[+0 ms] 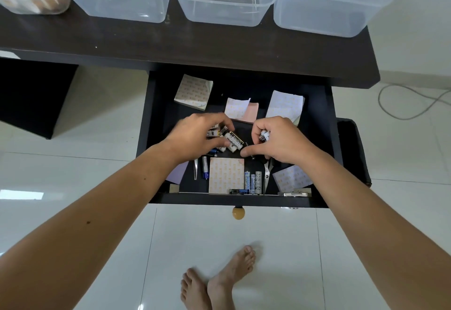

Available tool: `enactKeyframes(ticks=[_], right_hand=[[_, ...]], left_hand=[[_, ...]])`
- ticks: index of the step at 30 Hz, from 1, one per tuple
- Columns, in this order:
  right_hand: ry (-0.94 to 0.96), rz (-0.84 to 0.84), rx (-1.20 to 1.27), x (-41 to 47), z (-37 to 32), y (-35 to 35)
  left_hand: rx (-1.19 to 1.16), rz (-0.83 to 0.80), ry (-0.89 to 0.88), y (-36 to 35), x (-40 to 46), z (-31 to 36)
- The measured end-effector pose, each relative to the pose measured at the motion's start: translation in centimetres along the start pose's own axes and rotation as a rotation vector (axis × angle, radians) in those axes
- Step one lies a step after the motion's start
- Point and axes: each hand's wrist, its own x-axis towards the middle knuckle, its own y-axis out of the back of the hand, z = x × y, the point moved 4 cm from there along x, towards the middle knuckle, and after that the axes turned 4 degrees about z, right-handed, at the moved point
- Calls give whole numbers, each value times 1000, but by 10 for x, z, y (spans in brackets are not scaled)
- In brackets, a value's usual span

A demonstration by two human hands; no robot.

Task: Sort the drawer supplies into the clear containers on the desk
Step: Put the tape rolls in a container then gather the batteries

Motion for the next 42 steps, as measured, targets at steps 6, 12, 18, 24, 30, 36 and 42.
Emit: enactKeyframes(ticks=[6,12,18,24,30,36,42], right_hand=[[-4,-22,-202,-1,0,-1],[-2,-6,-167,0,2,0],[16,0,-49,1,0,2],[14,55,-11,1,3,5],[69,26,77,0,1,4],[5,77,137,-1,3,9],[5,94,136,1,-2,11]], left_hand=[[220,-5,-42,-3,2,3],[200,1,34,-5,6,-1],[194,-55,-16,-4,5,2],[256,-100,-35,-9,6,9],[189,-77,7,-6,6,5],[-285,87,115,10,1,-1],[-482,139,194,14,-1,-1]])
